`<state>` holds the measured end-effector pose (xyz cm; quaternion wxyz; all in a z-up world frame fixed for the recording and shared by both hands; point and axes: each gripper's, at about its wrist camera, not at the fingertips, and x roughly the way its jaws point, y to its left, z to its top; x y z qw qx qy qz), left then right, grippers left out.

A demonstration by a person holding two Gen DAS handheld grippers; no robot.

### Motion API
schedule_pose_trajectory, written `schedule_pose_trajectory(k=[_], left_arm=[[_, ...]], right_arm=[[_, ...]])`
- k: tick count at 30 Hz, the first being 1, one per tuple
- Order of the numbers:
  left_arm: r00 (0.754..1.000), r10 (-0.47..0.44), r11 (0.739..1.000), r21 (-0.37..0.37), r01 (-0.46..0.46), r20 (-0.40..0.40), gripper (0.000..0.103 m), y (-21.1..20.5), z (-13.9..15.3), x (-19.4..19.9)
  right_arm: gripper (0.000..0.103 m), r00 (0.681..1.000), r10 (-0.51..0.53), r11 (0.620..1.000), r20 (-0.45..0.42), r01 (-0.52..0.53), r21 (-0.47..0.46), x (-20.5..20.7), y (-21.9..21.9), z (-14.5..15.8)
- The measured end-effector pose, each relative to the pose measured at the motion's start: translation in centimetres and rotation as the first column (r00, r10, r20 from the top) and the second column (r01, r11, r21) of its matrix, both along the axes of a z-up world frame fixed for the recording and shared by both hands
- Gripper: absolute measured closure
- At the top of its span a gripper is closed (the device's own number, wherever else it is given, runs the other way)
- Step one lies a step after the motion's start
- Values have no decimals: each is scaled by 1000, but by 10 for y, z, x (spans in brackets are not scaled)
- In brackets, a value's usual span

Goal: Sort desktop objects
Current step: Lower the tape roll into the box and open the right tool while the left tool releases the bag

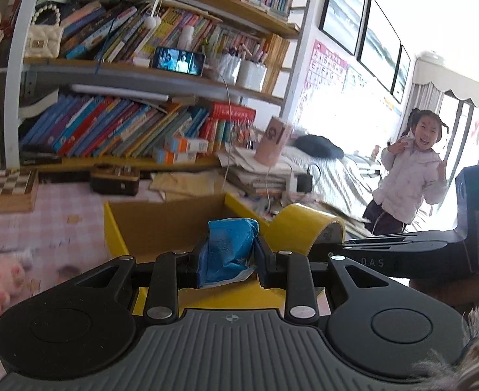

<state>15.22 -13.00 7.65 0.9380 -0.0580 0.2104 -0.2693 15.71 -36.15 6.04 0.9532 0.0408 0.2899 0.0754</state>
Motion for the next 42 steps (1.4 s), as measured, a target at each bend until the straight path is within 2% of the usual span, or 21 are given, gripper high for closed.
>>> schedule_pose_trajectory(k=[6, 11, 14, 17, 22, 26, 31, 35, 40, 42], left_arm=[[999, 21, 998, 56, -23, 37, 76, -21, 8, 41], [1000, 27, 991, 135, -24, -14, 76, -45, -7, 82], [999, 24, 976, 217, -13, -48, 76, -61, -21, 105], [995, 23, 964, 267, 3, -95, 76, -68, -34, 129], [986, 19, 944, 327, 38, -167, 76, -78, -49, 161], [984, 13, 895, 441, 67, -176, 76, -91, -53, 180], [978, -3, 849, 517, 112, -207, 76, -100, -57, 199], [968, -12, 826, 543, 151, -250, 76, -104, -68, 208], [957, -5, 816, 553, 171, -289, 74, -104, -77, 209], [954, 7, 817, 552, 168, -300, 68, -103, -80, 210]], right_arm=[[95, 997, 75, 995, 8, -75, -58, 46, -6, 1], [95, 990, 139, 984, -37, -142, -110, 93, -5, -10], [95, 981, 168, 970, -96, -182, -159, 120, 1, -24], [95, 968, 204, 943, -149, -235, -234, 143, 9, -38], [95, 928, 265, 877, -263, -345, -334, 182, 23, -62], [95, 889, 311, 813, -338, -433, -391, 202, 35, -74], [95, 842, 338, 748, -420, -511, -424, 222, 46, -88], [95, 819, 341, 722, -462, -543, -430, 232, 48, -99], [95, 806, 350, 722, -478, -557, -409, 239, 45, -104], [95, 802, 355, 725, -480, -560, -400, 242, 45, -104]])
